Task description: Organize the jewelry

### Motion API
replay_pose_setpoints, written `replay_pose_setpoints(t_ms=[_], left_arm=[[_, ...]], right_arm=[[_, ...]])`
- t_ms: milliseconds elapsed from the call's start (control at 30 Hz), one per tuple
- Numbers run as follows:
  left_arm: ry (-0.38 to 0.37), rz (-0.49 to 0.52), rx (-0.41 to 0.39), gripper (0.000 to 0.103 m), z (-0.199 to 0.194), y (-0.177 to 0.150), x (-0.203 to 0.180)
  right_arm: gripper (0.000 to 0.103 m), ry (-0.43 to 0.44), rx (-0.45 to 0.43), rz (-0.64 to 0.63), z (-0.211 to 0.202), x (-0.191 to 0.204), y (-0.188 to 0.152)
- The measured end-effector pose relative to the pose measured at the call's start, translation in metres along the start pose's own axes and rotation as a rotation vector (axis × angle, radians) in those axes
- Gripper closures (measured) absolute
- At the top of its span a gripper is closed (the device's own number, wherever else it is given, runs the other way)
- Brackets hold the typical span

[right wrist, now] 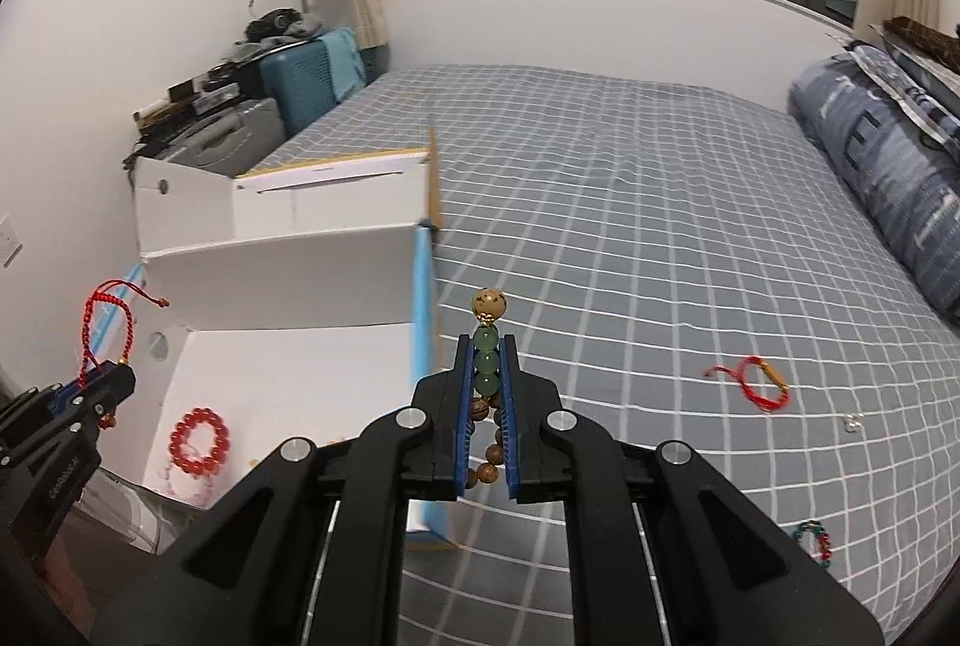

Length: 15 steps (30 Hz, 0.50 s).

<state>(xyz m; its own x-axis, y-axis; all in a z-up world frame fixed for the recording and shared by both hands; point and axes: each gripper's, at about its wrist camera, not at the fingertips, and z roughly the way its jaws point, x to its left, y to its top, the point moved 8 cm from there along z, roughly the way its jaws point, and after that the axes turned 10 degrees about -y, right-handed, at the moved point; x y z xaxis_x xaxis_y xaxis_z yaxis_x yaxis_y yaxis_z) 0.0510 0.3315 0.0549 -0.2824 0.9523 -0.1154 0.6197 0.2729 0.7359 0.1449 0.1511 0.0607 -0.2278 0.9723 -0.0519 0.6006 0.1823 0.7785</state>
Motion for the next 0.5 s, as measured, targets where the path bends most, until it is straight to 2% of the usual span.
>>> replay_pose_setpoints(t_ms=[233,500], left_arm=[[0.028,-0.032,-0.008,0.089,0.002,-0.001,0.027],[0.065,-0.061,0.026,0.089,0.024,-0.008,0.058]], right_arm=[[0.095,0.04,-0.006,-0.066,0.007,0.05,-0.001],[0.095,0.083,0.058,-0.096,0.037,0.095,-0.014]])
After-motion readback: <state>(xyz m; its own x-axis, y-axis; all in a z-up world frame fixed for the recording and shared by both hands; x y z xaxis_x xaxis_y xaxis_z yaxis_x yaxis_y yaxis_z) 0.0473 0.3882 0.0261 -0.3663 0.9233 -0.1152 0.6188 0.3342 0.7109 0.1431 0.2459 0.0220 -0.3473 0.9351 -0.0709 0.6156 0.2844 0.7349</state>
